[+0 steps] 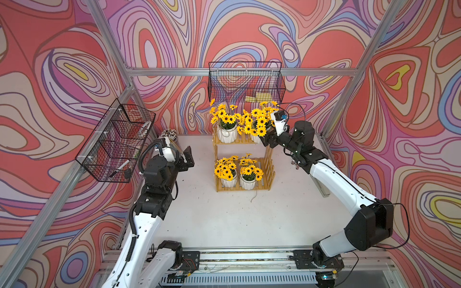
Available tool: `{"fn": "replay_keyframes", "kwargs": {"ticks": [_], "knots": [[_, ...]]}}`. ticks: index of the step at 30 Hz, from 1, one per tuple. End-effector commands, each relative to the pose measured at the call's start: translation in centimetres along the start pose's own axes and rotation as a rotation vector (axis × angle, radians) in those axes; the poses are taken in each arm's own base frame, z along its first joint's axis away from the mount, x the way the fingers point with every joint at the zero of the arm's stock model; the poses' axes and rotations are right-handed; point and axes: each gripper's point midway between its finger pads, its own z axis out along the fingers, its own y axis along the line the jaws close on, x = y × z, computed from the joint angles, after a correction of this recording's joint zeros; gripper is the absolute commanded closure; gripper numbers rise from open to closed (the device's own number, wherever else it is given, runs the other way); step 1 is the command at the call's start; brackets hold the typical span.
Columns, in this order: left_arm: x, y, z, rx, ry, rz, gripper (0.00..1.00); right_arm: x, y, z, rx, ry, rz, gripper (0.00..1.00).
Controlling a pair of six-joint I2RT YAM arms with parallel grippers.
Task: Take the sunflower pots off the shelves
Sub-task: Pick up the sunflower pot from the shelf.
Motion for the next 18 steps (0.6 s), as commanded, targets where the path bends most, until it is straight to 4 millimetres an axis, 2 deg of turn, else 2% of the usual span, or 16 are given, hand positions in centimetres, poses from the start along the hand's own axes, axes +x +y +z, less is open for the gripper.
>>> {"fn": "replay_keyframes", "kwargs": {"ticks": [1, 12, 18], "knots": [[-0.9, -0.4, 0.0, 0.019, -0.029, -0.006, 0.0, -4.3, 0.4, -2.2, 0.013, -0.13, -0.026, 1.0], [-1.0, -0.6, 0.0, 0.026, -0.031, -0.011, 0.0, -6.1, 1.0, -4.1, 0.03, -0.195, -0.05, 1.0], [-1.0, -0.6, 0.0, 0.027, -0.033, -0.011, 0.0, -5.9, 2.6, -4.8, -0.008, -0.192, -0.045, 1.0]]}}
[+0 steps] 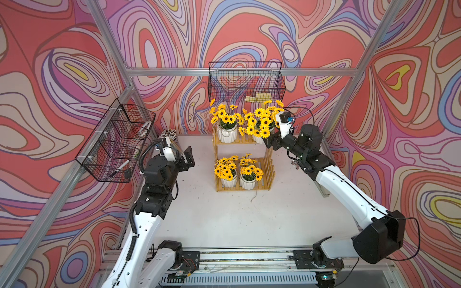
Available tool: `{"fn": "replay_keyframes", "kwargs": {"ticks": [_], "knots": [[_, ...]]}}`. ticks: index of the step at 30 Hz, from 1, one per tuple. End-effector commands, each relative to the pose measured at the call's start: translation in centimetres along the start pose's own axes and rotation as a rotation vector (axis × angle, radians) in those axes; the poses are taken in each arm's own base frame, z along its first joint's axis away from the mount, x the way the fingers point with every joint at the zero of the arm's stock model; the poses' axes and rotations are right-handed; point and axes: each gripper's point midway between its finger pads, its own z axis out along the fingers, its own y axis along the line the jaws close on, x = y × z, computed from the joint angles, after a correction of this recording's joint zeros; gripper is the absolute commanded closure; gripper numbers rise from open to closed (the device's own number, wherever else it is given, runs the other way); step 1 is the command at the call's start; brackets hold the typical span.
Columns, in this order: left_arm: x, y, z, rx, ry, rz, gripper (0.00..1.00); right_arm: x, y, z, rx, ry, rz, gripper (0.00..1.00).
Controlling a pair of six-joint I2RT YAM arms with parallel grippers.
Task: Take the sunflower pots off the shelves
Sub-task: Pick up the sunflower pot from the shelf.
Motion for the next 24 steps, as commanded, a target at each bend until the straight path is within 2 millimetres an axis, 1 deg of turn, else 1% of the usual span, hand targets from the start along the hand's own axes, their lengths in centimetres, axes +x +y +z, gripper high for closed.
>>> {"fn": "replay_keyframes", "kwargs": {"ticks": [1, 5, 13, 19, 24], "knots": [[-1.2, -0.4, -0.1, 0.017, -0.038, -0.01, 0.0, -3.6, 1.5, -1.7, -0.023, -0.119, -0.027, 1.0], [-1.3, -0.5, -0.1, 0.019, -0.04, -0.008, 0.0, -3.2, 3.5, -2.5, -0.055, -0.101, -0.036, 1.0], [-1.9, -1.0, -0.2, 0.042, -0.047, -0.016, 0.0, -2.5, 7.3, -5.0, -0.144, -0.102, -0.001, 1.0], [-2.1, -1.3, -0.3, 0.059, -0.049, -0.032, 0.0, -0.7, 9.9, -6.0, -0.233, -0.068, 0.005, 1.0], [-2.5, -1.8, -0.6, 0.084, -0.052, -0.047, 0.0, 0.8, 12.7, -6.6, -0.317, -0.051, 0.038, 1.0]]}}
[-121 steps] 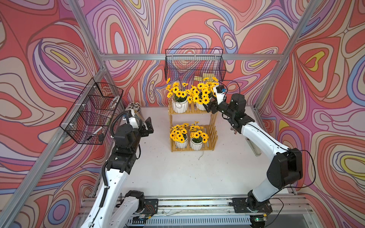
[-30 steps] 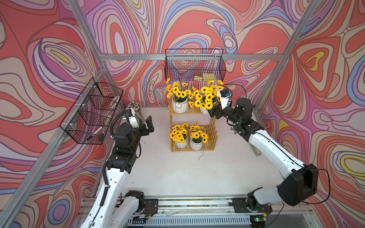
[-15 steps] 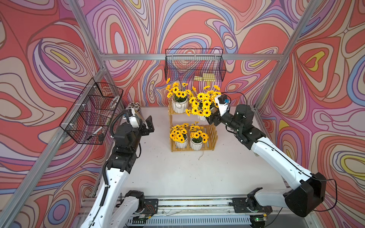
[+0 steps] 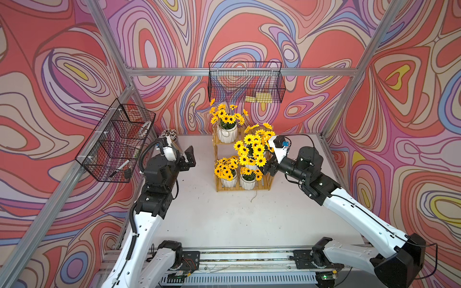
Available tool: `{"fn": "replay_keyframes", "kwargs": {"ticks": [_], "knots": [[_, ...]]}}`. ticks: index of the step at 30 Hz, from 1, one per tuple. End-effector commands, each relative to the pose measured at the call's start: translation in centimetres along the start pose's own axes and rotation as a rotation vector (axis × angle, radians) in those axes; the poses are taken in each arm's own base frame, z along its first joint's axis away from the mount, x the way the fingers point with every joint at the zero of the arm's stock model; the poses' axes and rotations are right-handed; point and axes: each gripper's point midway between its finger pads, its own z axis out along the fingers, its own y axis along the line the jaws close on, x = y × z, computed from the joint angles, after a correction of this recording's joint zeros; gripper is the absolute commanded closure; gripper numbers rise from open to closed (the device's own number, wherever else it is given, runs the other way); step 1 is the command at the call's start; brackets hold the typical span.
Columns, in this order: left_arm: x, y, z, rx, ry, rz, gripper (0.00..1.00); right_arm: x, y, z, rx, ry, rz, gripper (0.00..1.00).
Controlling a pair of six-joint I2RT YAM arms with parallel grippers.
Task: Take the sunflower pots off the shelves
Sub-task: Pick up the sunflower pot from the shelf, then place the sunflower pot at the center of the board.
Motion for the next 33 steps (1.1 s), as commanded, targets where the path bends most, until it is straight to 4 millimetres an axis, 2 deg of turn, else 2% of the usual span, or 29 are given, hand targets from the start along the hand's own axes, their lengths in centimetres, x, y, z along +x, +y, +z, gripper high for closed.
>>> {"fn": "replay_keyframes", "kwargs": {"ticks": [1, 12, 17, 26, 33], "knots": [[-2.5, -1.1, -0.7, 0.046, -0.06, -0.029, 0.0, -1.8, 2.4, -0.6, -0.066, -0.08, -0.004, 1.0], [-3.3, -1.7, -2.3, 0.081, -0.081, -0.053, 0.0, 2.1, 9.0, 1.1, -0.195, -0.043, 0.003, 1.0], [-3.9, -1.7, -3.3, 0.076, -0.097, -0.06, 0.0, 4.1, 11.1, 2.1, -0.237, -0.035, 0.03, 1.0], [-5.2, -2.1, -5.3, 0.106, -0.144, -0.084, 0.0, 8.2, 14.2, 5.5, -0.276, 0.007, 0.034, 1.0], [-5.3, -2.5, -5.9, 0.127, -0.15, -0.087, 0.0, 10.8, 16.8, 8.4, -0.284, 0.004, 0.04, 1.0]]}}
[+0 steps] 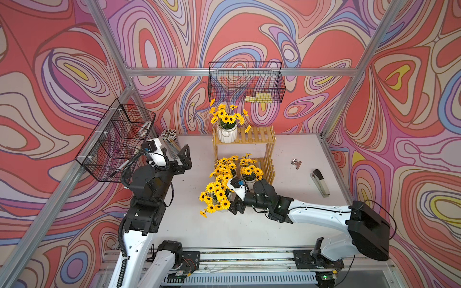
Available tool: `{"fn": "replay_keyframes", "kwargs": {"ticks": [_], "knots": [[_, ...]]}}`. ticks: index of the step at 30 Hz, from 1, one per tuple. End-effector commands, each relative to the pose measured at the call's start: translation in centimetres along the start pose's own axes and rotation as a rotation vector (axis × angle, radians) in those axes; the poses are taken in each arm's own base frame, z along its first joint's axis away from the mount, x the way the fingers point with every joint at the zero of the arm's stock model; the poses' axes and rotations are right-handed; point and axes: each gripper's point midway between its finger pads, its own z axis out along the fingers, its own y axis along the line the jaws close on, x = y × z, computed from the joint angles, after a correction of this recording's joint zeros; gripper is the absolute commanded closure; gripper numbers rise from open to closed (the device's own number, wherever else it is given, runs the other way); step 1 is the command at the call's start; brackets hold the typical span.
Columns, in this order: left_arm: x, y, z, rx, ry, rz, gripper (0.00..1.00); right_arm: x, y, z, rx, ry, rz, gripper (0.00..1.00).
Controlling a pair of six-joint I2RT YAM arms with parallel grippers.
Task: Take the sunflower pots off the shelves
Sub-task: Place the sunflower pot at the center of the board.
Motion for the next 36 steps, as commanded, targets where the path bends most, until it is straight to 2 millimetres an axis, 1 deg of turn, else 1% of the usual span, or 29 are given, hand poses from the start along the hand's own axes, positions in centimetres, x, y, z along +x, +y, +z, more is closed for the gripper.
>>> {"fn": "replay_keyframes", "kwargs": {"ticks": [1, 3, 9, 10, 18, 27, 28, 32, 36], "knots": [[-1.0, -0.8, -0.6, 0.033, -0.016, -0.018, 0.0, -4.1, 0.6, 1.0, 0.021, -0.183, -0.023, 1.0], [-1.1, -0.9, -0.7, 0.038, -0.018, -0.018, 0.0, -3.4, 1.0, 2.3, 0.012, -0.178, -0.019, 1.0], [-1.1, -1.0, -0.7, 0.045, -0.02, -0.019, 0.0, -2.1, 3.0, 5.9, -0.02, -0.184, -0.03, 1.0], [-1.1, -1.0, -0.7, 0.045, -0.02, -0.019, 0.0, -1.5, 3.2, 6.7, -0.03, -0.18, -0.023, 1.0], [-1.0, -1.3, -0.8, 0.06, -0.018, -0.022, 0.0, 0.6, 3.8, 9.6, -0.07, -0.18, -0.016, 1.0], [-0.6, -1.3, -0.6, 0.071, -0.019, -0.037, 0.0, 2.5, 4.4, 11.5, -0.12, -0.195, -0.017, 1.0], [-0.6, -1.3, -0.5, 0.072, -0.019, -0.038, 0.0, 2.9, 4.4, 11.7, -0.12, -0.186, -0.019, 1.0], [-0.4, -1.3, -0.3, 0.075, -0.013, -0.038, 0.0, 3.6, 4.7, 12.0, -0.141, -0.174, -0.022, 1.0], [-0.4, -1.3, -0.4, 0.072, -0.015, -0.035, 0.0, 4.9, 5.0, 12.1, -0.163, -0.14, -0.018, 1.0]]}}
